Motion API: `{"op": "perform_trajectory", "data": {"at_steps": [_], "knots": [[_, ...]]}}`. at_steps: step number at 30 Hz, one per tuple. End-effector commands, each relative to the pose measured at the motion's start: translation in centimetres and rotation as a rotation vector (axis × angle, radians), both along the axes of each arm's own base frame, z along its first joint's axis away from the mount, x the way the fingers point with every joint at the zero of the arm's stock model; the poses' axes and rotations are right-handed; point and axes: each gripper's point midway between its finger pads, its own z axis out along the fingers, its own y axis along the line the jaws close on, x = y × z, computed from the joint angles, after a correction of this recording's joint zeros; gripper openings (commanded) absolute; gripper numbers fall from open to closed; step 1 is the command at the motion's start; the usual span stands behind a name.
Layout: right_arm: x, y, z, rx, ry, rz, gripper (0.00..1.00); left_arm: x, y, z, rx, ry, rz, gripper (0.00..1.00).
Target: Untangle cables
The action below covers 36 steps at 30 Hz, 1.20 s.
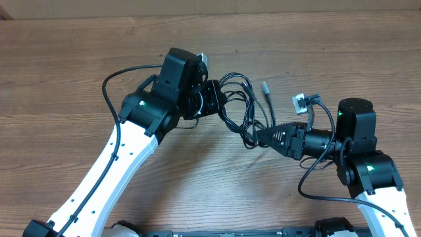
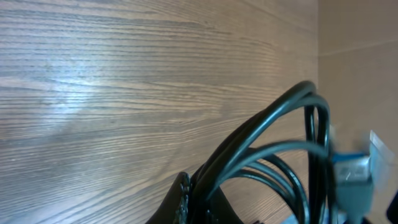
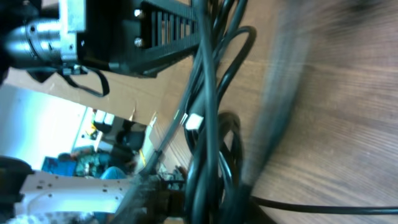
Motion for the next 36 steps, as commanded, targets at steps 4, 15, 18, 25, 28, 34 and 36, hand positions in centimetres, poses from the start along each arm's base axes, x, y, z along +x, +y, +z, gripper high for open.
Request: {"op": "perform_trajectory", "data": {"at_steps": [4,15,18,25,28,34,36], "knots": [[0.5,-0.2,0.1,-0.018,-0.007,-0.033,0.98,0.3,0.5,0.7,0.073,-0.113,-0.095,0.04],[0.5,-0.2,0.1,-0.018,-0.008,-0.033,1.0,1.1,2.1,1.3,0.176,-0.244,-0.161,0.04],[0.8,-0.4,-0.1,-0.03,0.005,-0.06,1.0,1.1,2.3,2.1,0.22,-0.336,-0.234,0.04],[1.6,-0.8,-0.1,-0.029,0.035,-0.119,1.0,0.4,2.7,4.5,0.308,-0.539,-0.379,0.04],[1.8,-0.7,0.1,-0.023,0.031,-0.122,1.0,0.1,2.8,5.1,0.337,-0.595,-0.421,0.04],[1.9,-0.7,0.1,-0.013,0.05,-0.131,1.0,0.0,2.9,5.4,0.382,-0.656,-0.478,0.04],[1.9,-0.7,0.1,-0.013,0.048,-0.131,1.0,0.0,2.9,5.4,0.398,-0.676,-0.502,0.04]]}}
